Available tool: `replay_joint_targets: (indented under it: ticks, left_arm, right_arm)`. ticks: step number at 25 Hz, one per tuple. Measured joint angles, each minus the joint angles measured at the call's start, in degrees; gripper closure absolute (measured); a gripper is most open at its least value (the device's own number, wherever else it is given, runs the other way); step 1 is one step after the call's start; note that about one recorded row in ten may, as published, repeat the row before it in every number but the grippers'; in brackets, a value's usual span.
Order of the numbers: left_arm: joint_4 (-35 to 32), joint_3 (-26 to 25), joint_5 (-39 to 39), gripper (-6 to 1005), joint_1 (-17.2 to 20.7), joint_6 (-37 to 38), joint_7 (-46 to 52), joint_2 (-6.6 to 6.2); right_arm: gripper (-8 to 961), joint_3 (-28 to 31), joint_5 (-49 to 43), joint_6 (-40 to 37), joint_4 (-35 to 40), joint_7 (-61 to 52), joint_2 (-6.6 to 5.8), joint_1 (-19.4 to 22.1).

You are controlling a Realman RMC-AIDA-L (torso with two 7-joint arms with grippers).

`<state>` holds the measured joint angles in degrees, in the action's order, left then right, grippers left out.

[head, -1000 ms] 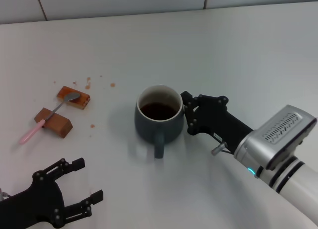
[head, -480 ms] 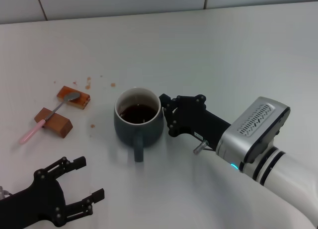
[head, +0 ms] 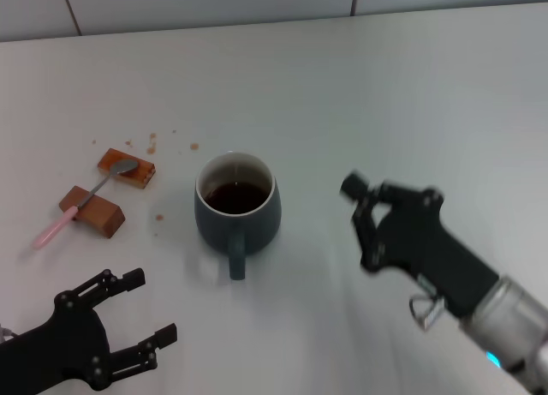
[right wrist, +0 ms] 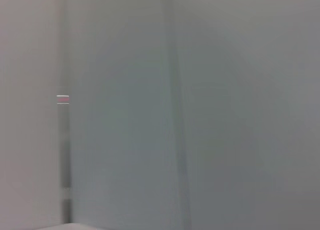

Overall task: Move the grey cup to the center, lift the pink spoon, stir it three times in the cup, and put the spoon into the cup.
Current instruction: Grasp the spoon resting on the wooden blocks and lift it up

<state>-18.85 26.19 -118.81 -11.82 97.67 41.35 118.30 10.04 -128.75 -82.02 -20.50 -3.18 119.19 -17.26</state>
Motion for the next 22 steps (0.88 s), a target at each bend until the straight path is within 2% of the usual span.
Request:
replay_joint_targets:
  ticks: [4,8,11,15,16,17,18,19,20,21,22]
  left_arm:
    - [-0.1,-0.5,0.1,138,0.0,0.3,-0.3,0.00]
    - [0.0,-1.9,0.3,138,0.2,0.5,-0.5,0.01]
    - [0.1,-2.8,0.3,138,0.3,0.7,-0.5,0.07]
    - [1.2,-10.3,0.4,138,1.3,4.6,0.0,0.08]
    - [1.2,-10.3,0.4,137,1.3,4.6,0.0,0.08]
    - [2.0,-13.4,0.4,137,1.5,5.8,0.0,0.01]
    - [2.0,-13.4,0.4,137,1.5,5.8,0.0,0.01]
    - [3.7,-22.8,0.4,137,2.0,8.0,3.1,-0.12]
    - [4.0,-27.6,0.4,137,2.2,8.3,6.6,-0.15]
    - [4.3,-31.4,0.4,137,2.3,8.3,10.0,-0.15]
    - [4.3,-31.4,0.4,137,2.3,8.3,10.0,-0.15]
  right_arm:
    - [857,-5.4,-6.7,-6.7,4.1,0.0,-0.01,1.8]
    - [848,-6.7,-7.6,-7.8,4.7,-0.3,-0.01,4.7]
    - [841,-6.8,-7.6,-7.4,4.8,-0.9,-0.01,5.3]
    - [656,-6.9,-7.7,-6.6,5.1,-1.5,-0.01,5.2]
    - [610,-6.9,-7.7,-5.8,5.2,-1.7,-0.01,4.8]
    - [576,-6.9,-7.7,-5.8,5.2,-1.7,-0.01,4.8]
    - [542,-6.9,-7.7,-5.3,5.2,-1.7,-0.01,4.5]
    - [508,-6.9,-7.7,-5.3,5.2,-1.7,-0.01,4.5]
    - [473,-6.9,-7.7,-5.2,5.2,-1.7,-0.01,4.4]
    - [439,-6.9,-7.7,-5.1,5.2,-1.7,-0.01,4.3]
    - [405,-6.9,-7.7,-5.1,5.2,-1.7,-0.01,4.3]
